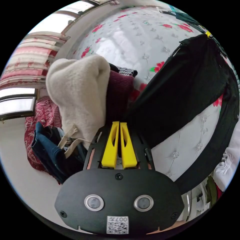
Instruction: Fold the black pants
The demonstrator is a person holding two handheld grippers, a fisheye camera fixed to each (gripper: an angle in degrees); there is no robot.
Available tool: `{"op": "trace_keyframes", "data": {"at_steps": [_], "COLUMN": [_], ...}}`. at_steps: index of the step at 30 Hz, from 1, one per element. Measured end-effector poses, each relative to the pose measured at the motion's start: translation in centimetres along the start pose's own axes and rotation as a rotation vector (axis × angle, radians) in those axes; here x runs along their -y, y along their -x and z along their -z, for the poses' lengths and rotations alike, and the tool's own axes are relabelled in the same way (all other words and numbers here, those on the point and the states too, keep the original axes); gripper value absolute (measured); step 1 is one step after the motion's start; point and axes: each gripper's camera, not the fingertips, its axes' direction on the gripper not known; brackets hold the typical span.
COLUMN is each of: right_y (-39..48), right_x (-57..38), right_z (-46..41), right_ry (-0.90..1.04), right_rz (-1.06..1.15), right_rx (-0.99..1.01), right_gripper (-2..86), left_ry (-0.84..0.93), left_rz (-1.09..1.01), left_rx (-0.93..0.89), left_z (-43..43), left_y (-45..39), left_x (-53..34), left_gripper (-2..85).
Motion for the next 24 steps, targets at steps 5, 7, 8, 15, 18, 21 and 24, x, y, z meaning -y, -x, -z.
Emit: {"op": "trace_keyframes", "data": {"at_steps": [5,7,8,15,18,21,24], "right_y": [1.9,3.5,4.0,11.1,13.1,13.9,14.6], "right_x": [-4.2,-6.9,-7.5,-16.3,-19.0,-20.3,-20.7], "right_z": [3.4,4.6,4.8,2.1,-2.5,-7.3,-8.8], "right_ry": [-0.14,-0.195,-0.205,-0.179,-0.091,0.028,0.094], "right_rz": [-0.053,-0.061,-0.058,-0.022,-0.047,-0.067,-0.013], "right_rx": [-0.075,-0.073,-0.076,-0.05,0.006,0.084,0.068], "right_gripper": [0.1,0.1,0.1,0.1,0.1,0.1,0.1], "left_ry": [-0.214,-0.252,-0.267,-0.115,0.01,0.142,0.17], "left_rz": [0.136,0.167,0.185,0.287,0.395,0.438,0.398], "left_rx": [0.091,0.125,0.145,0.105,-0.047,-0.17,-0.123], "left_z": [10.5,13.7,15.5,19.1,15.8,12.1,12.8], "left_y": [0.5,-0.6,-1.8,-14.2,-19.1,-22.2,-22.5], "left_x": [-6.0,-8.8,-10.8,-23.2,-26.7,-27.9,-26.8], "left_gripper": [-1.0,-1.0,-1.0,-1.0,-1.0,-1.0,-1.0]}}
